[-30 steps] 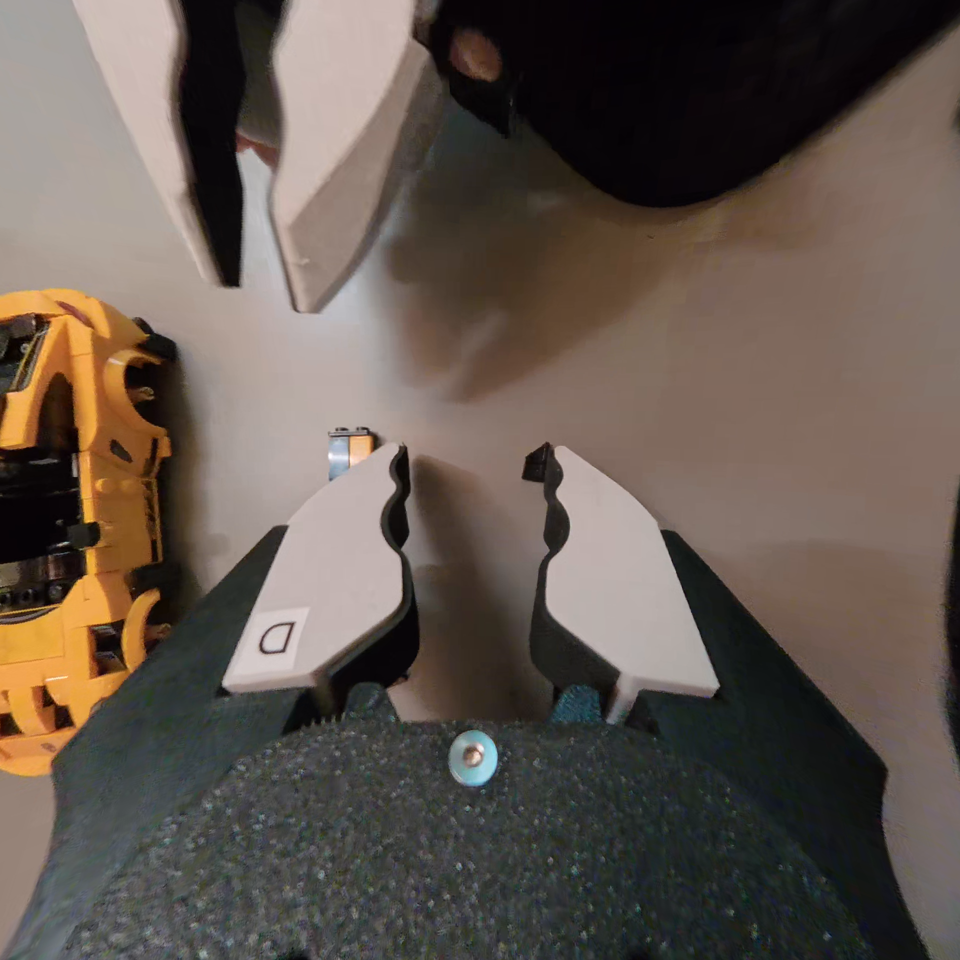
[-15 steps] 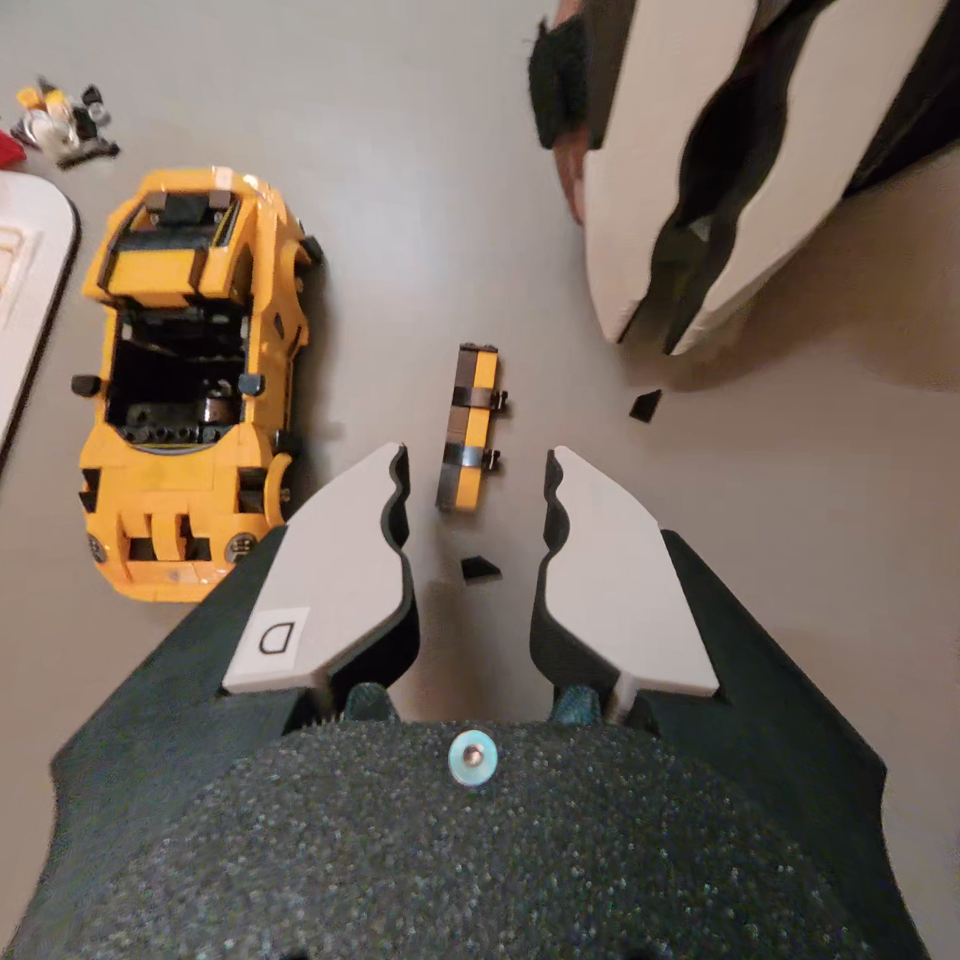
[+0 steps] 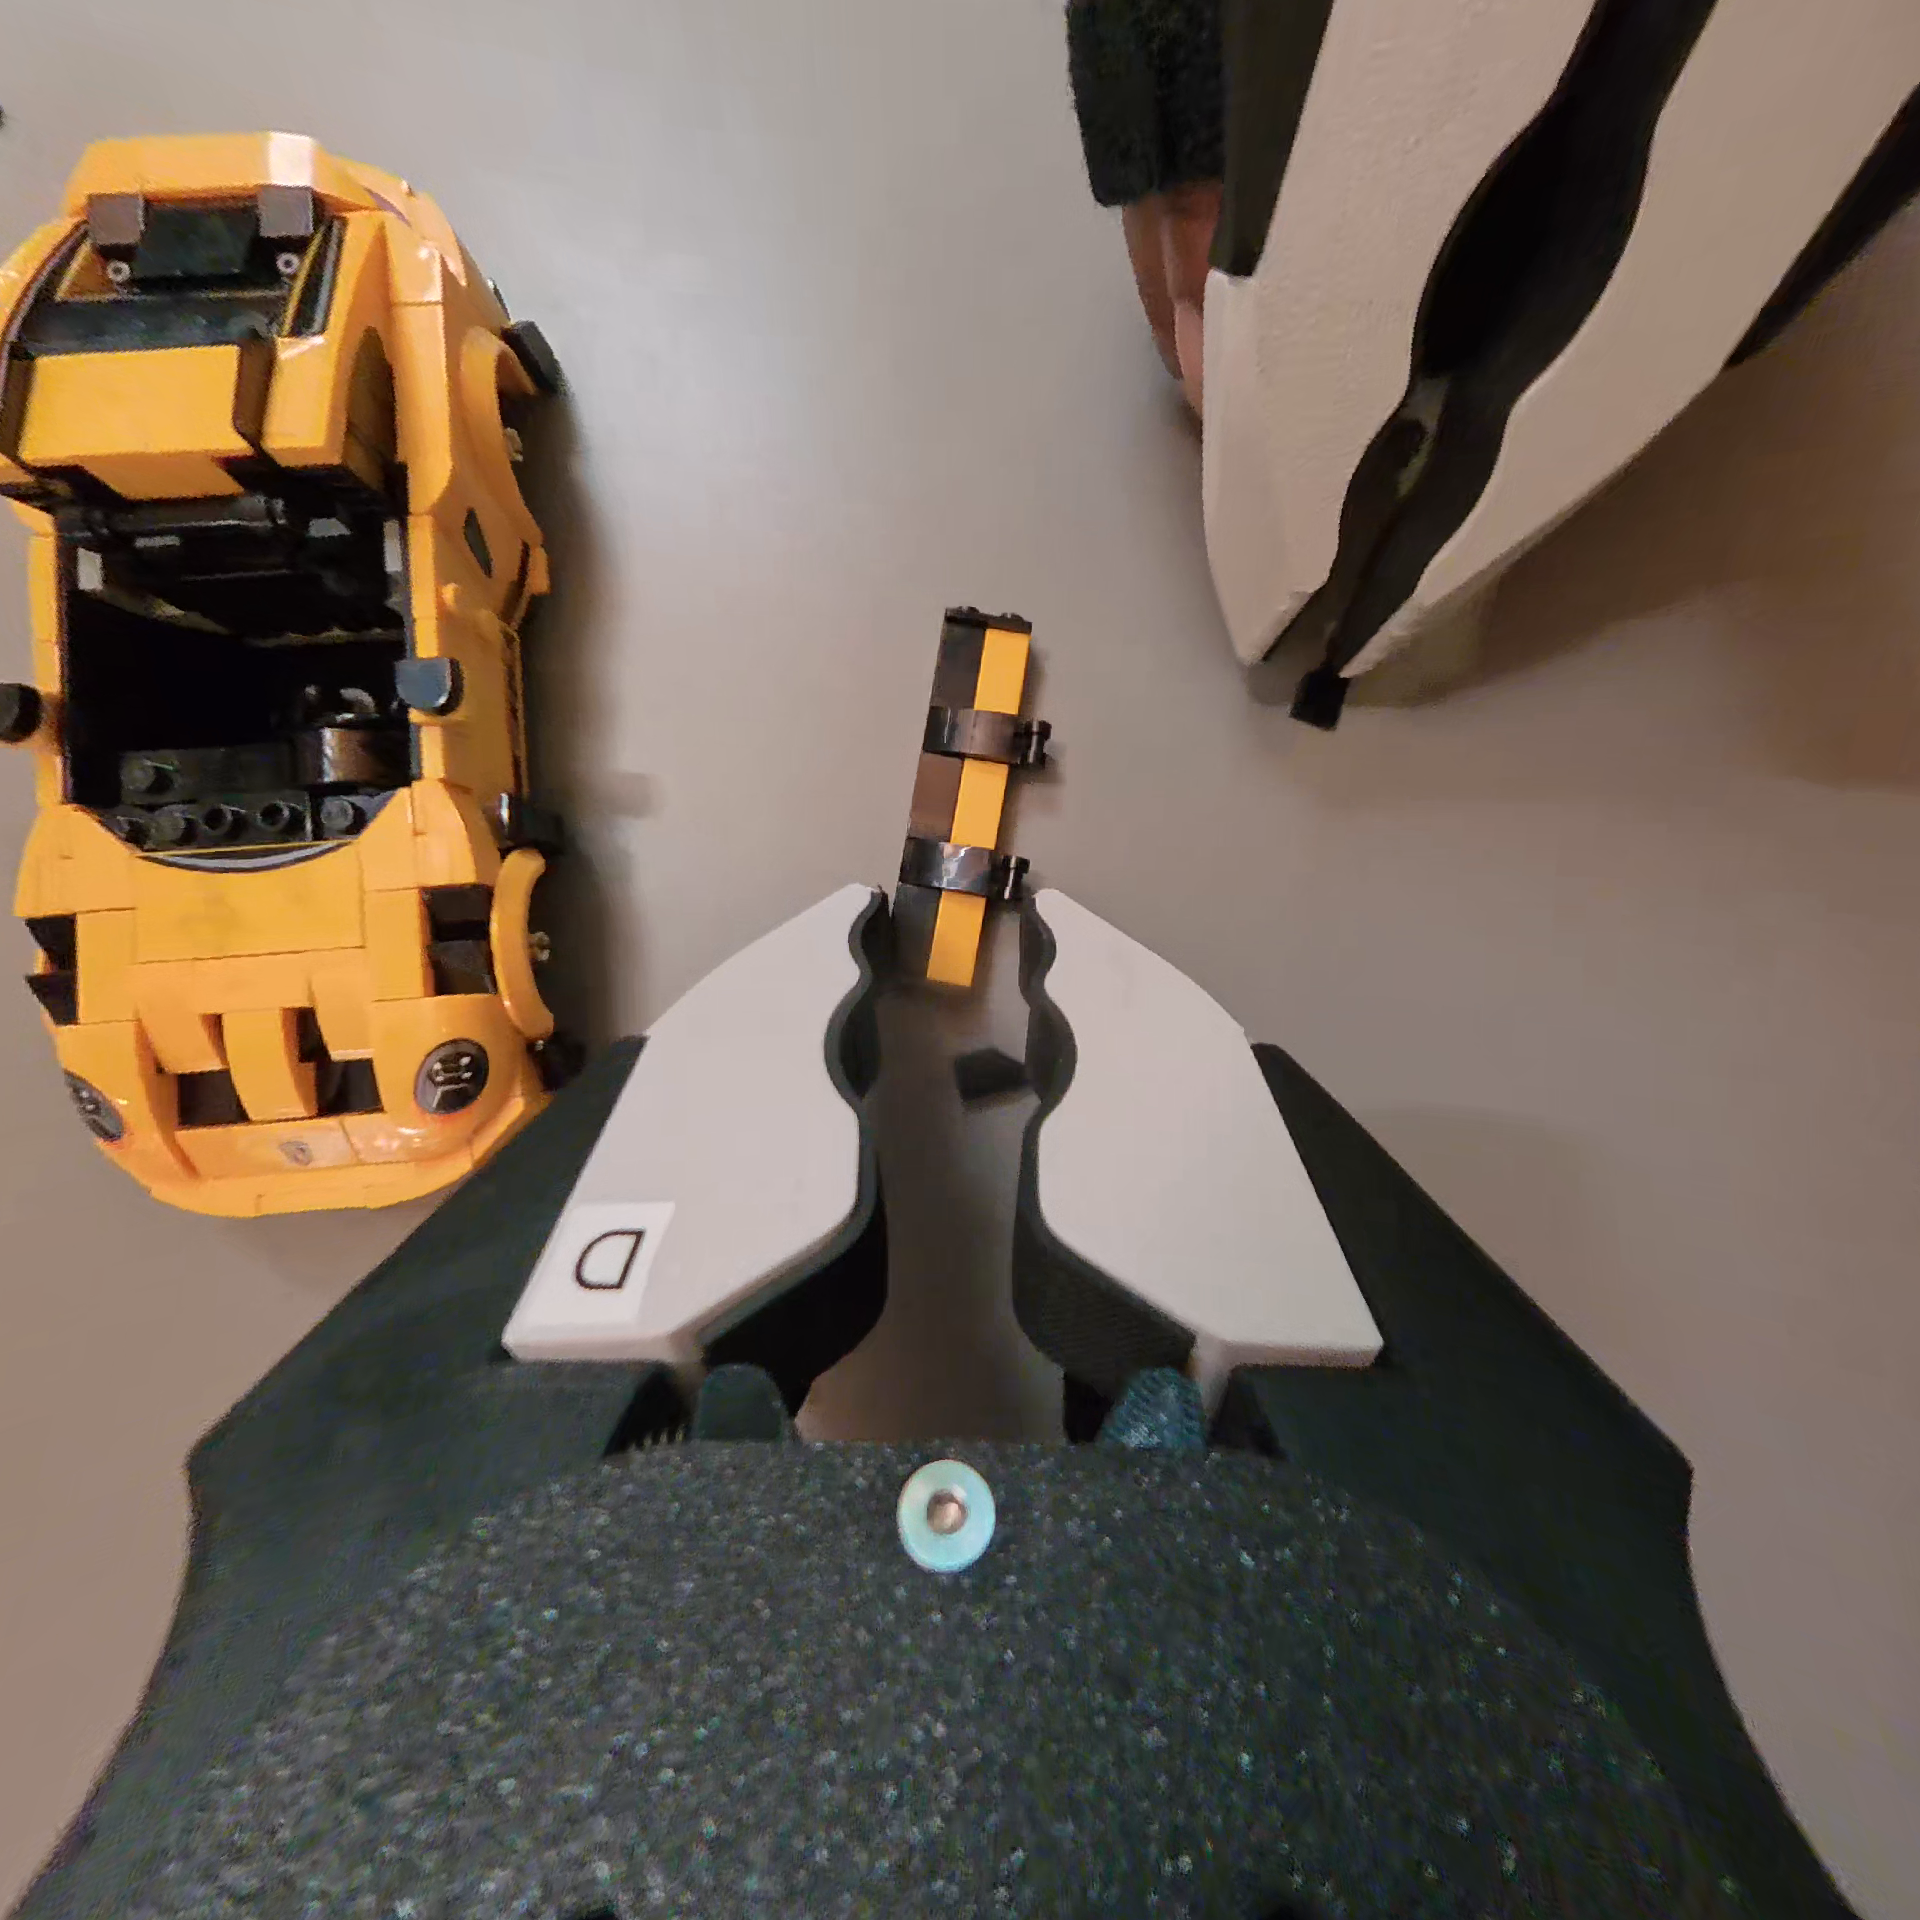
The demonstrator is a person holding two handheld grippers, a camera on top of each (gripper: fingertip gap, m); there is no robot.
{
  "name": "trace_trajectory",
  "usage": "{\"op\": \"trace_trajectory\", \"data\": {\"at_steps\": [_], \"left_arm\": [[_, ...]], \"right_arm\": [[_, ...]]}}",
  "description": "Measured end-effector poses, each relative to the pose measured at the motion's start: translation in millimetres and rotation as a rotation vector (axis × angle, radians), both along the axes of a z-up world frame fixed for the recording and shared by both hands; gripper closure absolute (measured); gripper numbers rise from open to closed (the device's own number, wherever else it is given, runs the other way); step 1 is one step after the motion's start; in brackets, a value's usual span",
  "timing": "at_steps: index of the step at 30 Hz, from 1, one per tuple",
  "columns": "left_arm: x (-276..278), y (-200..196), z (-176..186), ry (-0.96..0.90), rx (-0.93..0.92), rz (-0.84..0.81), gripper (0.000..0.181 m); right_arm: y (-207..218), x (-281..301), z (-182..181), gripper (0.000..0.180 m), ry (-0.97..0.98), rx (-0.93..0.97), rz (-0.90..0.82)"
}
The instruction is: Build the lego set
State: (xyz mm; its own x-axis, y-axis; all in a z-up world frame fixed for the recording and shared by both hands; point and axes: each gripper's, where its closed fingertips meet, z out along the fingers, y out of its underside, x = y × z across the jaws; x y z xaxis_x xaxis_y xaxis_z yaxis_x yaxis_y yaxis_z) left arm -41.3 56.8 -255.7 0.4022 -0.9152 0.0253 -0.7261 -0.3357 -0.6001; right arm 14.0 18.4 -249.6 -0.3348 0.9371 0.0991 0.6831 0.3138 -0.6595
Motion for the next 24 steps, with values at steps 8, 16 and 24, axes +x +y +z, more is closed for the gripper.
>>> {"op": "trace_trajectory", "data": {"at_steps": [8,16,24], "left_arm": [[-5.4,-2.2,8.4,-0.069,0.012,-0.041,0.153],[-7.8,-2.5,7.5,-0.088,0.045,-0.026,0.153],[-15.1,0.4,3.5,-0.045,0.063,-0.015,0.157]], "right_arm": [[17.9,2.2,6.8,0.168,0.011,0.021,-0.073],[23.0,8.0,16.3,0.166,0.034,0.003,-0.119],[6.1,12.4,-0.5,0.164,-0.059,0.021,-0.055]]}}
